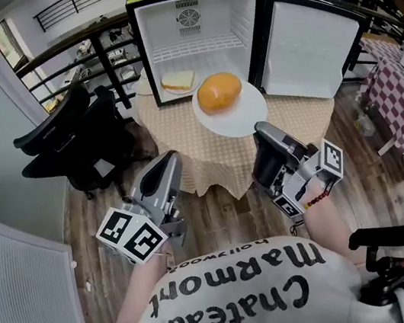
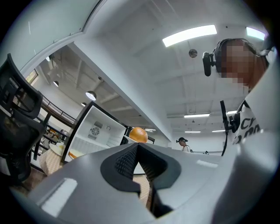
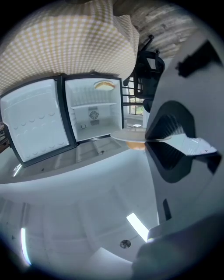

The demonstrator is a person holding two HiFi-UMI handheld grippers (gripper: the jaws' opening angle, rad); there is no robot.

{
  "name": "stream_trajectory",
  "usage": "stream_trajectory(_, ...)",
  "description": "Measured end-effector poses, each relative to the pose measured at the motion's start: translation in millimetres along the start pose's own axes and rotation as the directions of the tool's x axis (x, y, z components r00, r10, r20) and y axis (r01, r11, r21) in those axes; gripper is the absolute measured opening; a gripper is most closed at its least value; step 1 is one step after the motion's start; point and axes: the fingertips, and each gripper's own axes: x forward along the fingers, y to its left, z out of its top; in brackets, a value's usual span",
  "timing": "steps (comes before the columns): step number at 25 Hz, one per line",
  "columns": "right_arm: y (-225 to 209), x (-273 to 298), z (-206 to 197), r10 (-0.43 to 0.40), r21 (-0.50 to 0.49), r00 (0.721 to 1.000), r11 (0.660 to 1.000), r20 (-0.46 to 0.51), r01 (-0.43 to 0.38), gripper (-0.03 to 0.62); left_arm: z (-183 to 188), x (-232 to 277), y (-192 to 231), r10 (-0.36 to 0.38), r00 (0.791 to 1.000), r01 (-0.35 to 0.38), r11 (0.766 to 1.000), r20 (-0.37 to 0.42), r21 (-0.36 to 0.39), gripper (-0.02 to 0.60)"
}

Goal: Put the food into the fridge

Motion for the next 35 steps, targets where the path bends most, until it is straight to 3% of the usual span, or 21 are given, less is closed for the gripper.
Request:
stream_trajectory(5, -16.3, 47.0, 3.1, -0.010, -0.015, 1.000, 1.000, -0.003, 0.010, 0.026, 22.3, 8.8, 50.9, 0.007, 1.000, -0.007, 1.000, 0.009, 0.008, 0.005)
stream_trajectory(14, -52.2, 102.3, 13.9, -0.013, -0.018, 0.999, 1.000, 0.045, 0.014, 0.026, 25.7, 19.7, 124.8, -0.012, 0.999, 0.012, 1.000, -0.039, 0.002, 0.005)
stream_trajectory(23, -80.3, 122.2, 39.8, -0.068, -0.026, 0.995, 0.997, 0.078, 0.070, 0.026, 21.3, 42.8, 161.4, -0.027, 0.999, 0.026, 0.999, -0.046, -0.021, 0.005)
stream_trajectory(35, -120.5, 172.5, 112.1, -0.084, 0.007, 0.992, 0.996, 0.098, 0.084, 0.026, 10.1, 116.9, 210.8, -0.063, 0.994, 0.059, 0.997, -0.088, -0.045, 0.005)
